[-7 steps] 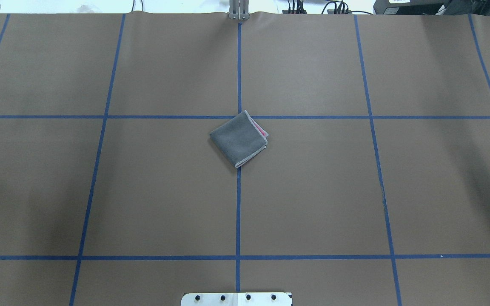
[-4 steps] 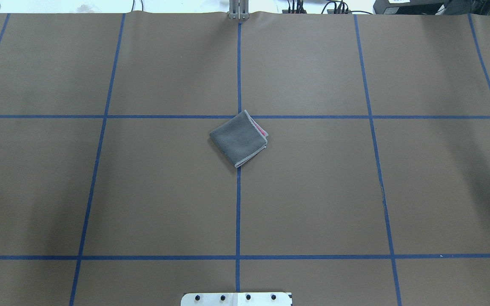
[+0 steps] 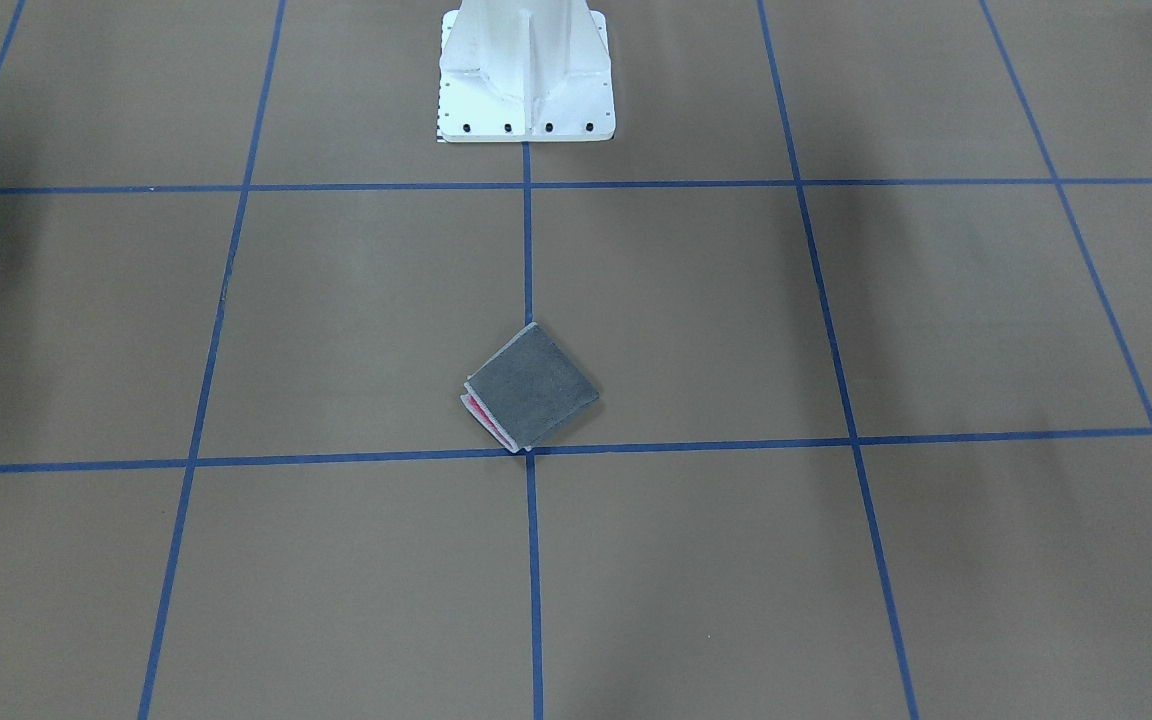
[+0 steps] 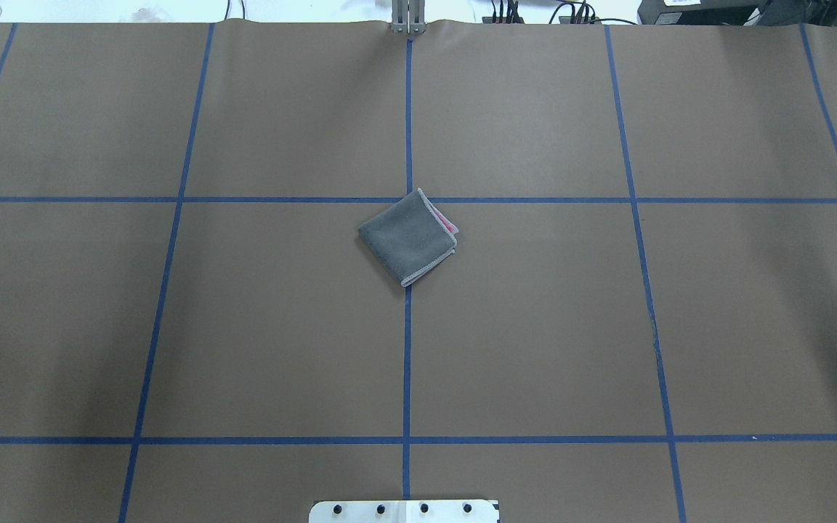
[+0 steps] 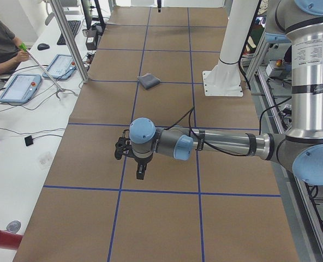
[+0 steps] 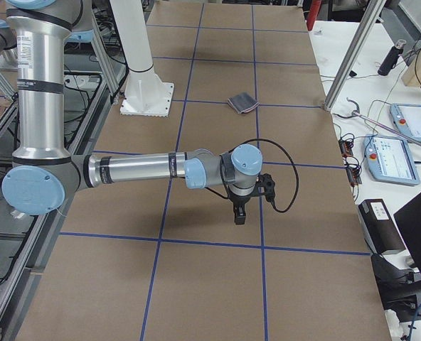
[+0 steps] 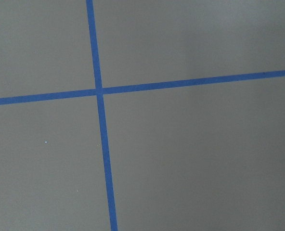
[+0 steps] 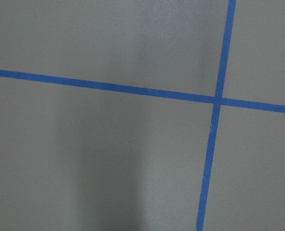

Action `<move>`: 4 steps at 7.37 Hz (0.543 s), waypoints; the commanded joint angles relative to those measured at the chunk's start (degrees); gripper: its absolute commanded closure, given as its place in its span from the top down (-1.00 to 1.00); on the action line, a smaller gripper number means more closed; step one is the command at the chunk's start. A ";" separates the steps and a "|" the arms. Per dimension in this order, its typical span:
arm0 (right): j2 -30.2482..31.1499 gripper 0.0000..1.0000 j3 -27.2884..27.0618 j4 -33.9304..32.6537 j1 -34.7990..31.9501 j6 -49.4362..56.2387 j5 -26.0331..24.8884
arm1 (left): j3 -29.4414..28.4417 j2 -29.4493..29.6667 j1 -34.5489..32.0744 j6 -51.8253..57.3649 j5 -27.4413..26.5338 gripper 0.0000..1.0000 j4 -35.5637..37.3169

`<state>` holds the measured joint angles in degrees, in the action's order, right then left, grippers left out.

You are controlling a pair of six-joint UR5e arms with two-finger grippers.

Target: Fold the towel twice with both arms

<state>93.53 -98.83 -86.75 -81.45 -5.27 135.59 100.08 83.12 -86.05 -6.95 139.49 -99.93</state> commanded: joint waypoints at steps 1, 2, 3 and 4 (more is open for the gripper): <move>2.16 1.00 -0.66 0.53 -0.38 0.09 -0.33 | 0.48 -3.99 -1.57 0.27 -0.10 1.00 -0.26; 3.48 1.00 -1.97 0.79 -0.90 0.09 0.63 | -0.14 -4.45 -2.01 0.27 -1.14 1.00 -0.78; 3.32 1.00 -1.64 0.71 -0.82 0.00 0.81 | -0.75 -4.28 -2.19 -0.34 -1.15 1.00 -0.27; 3.15 1.00 -1.89 0.45 -0.82 -0.35 1.33 | -2.15 -4.02 -2.19 -0.34 -0.11 1.00 -0.35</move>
<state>96.62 -100.44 -86.13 -82.22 -5.31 136.34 99.32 79.03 -88.07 -7.08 138.71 -100.33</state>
